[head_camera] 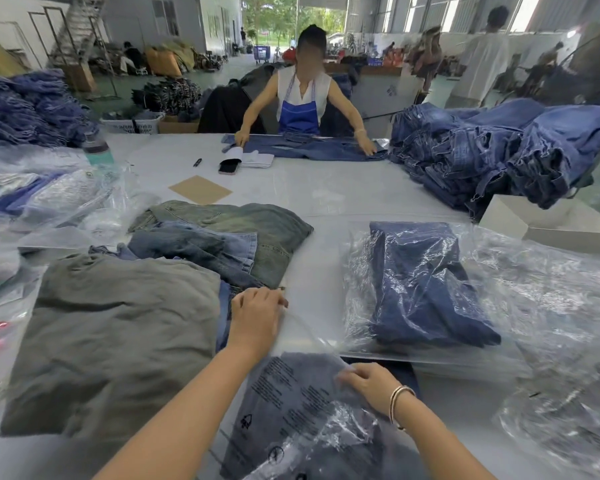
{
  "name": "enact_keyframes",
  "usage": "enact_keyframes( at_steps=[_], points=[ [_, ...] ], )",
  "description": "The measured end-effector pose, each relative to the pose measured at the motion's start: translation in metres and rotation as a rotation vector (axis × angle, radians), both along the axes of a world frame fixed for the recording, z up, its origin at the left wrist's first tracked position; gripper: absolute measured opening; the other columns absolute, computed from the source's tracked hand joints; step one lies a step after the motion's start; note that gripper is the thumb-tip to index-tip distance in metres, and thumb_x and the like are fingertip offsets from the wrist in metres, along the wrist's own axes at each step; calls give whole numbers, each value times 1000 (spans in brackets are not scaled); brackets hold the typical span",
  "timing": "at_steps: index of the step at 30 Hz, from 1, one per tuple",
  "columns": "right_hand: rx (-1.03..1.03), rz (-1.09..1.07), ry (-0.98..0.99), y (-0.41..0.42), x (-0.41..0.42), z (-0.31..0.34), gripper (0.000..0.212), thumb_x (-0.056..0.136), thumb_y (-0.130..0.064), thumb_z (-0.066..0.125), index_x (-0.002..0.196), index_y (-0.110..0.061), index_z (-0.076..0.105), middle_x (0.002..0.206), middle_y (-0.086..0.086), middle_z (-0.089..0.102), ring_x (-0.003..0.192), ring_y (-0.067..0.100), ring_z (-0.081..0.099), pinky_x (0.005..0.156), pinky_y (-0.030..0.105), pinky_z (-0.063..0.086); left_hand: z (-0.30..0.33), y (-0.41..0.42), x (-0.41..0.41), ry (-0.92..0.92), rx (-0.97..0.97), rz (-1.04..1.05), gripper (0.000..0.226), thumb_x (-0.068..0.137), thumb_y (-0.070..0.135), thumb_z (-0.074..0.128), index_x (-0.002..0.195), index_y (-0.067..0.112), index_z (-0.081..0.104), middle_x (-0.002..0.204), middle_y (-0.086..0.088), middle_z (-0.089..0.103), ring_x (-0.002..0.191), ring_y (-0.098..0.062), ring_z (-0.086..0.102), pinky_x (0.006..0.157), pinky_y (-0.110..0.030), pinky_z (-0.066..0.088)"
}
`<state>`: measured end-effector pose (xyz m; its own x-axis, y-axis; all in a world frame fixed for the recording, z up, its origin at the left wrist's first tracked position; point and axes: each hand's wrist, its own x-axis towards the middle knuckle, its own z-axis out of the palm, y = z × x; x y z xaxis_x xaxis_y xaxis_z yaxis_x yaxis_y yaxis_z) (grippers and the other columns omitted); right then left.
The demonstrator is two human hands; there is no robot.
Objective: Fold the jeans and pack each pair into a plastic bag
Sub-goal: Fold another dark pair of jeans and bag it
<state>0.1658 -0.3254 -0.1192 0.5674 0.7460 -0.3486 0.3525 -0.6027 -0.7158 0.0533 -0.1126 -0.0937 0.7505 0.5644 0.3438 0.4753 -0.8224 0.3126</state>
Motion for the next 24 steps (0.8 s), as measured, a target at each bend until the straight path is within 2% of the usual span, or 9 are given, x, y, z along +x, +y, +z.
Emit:
enact_keyframes(
  at_steps=[3, 6, 10, 13, 16, 18, 20, 22, 24],
  points=[
    [376, -213, 228, 5, 1, 5, 23, 99, -14, 47, 102, -13, 70, 37, -10, 42, 34, 1, 39, 41, 12, 34, -9, -7, -4, 28, -51, 114, 47, 92, 23, 52, 138, 25, 42, 137, 2, 42, 125, -22, 35, 101, -36, 25],
    [679, -496, 396, 11, 8, 11, 24, 98, -15, 45, 99, -12, 69, 39, -9, 38, 33, 4, 33, 35, 17, 32, -12, -25, -3, 21, -224, 29, 76, 90, 36, 57, 152, 25, 14, 156, -2, 16, 141, -22, 20, 110, -42, 21],
    [873, -931, 353, 1, 28, 17, 20, 96, -17, 53, 86, -22, 69, 43, -11, 47, 38, 3, 39, 38, 16, 36, -35, -38, -19, 35, -349, 57, 82, 90, 65, 41, 153, 31, 0, 160, 6, 0, 146, -16, 6, 115, -42, 7],
    [981, -1158, 386, -15, 41, 15, 21, 97, -22, 52, 84, -24, 68, 37, -13, 38, 31, 1, 34, 34, 11, 32, -52, -24, -38, 259, -400, 154, 93, 85, 72, 41, 153, 29, -6, 161, 2, -5, 147, -19, 1, 117, -45, 5],
    [1029, -1222, 426, -22, 45, 15, 21, 98, -24, 49, 87, -23, 66, 35, -12, 37, 29, -1, 33, 33, 10, 33, -59, -18, -50, 537, -729, 3, 104, 74, 84, 42, 151, 36, -9, 161, 6, 3, 147, -23, 11, 118, -51, 7],
    [1025, -1224, 422, -21, 46, 15, 22, 99, -24, 48, 87, -22, 66, 35, -13, 39, 29, -2, 34, 33, 8, 32, -63, -25, -54, 720, -737, -98, 116, 62, 93, 41, 151, 38, -10, 160, 8, 4, 146, -26, 12, 115, -53, 7],
    [1032, -1199, 427, -20, 46, 14, 22, 98, -23, 49, 86, -22, 67, 36, -13, 41, 29, -2, 36, 33, 9, 33, -69, -32, -56, 804, -530, -119, 108, 67, 84, 50, 152, 34, 6, 154, 5, 17, 140, -27, 23, 110, -48, 19],
    [1006, -1163, 421, -20, 45, 12, 20, 96, -22, 53, 84, -22, 69, 39, -11, 46, 32, 1, 41, 35, 12, 38, -66, -36, -54, 759, -372, -144, 64, 83, 58, 59, 136, 27, 41, 133, -2, 44, 119, -23, 44, 94, -36, 36],
    [968, -1128, 396, -22, 44, 11, 18, 93, -22, 57, 83, -22, 72, 42, -8, 51, 34, 5, 47, 37, 15, 43, -50, -32, -49, 704, -323, -143, 22, 91, 31, 55, 110, 22, 58, 109, 1, 56, 96, -20, 53, 77, -30, 42]
  ],
)
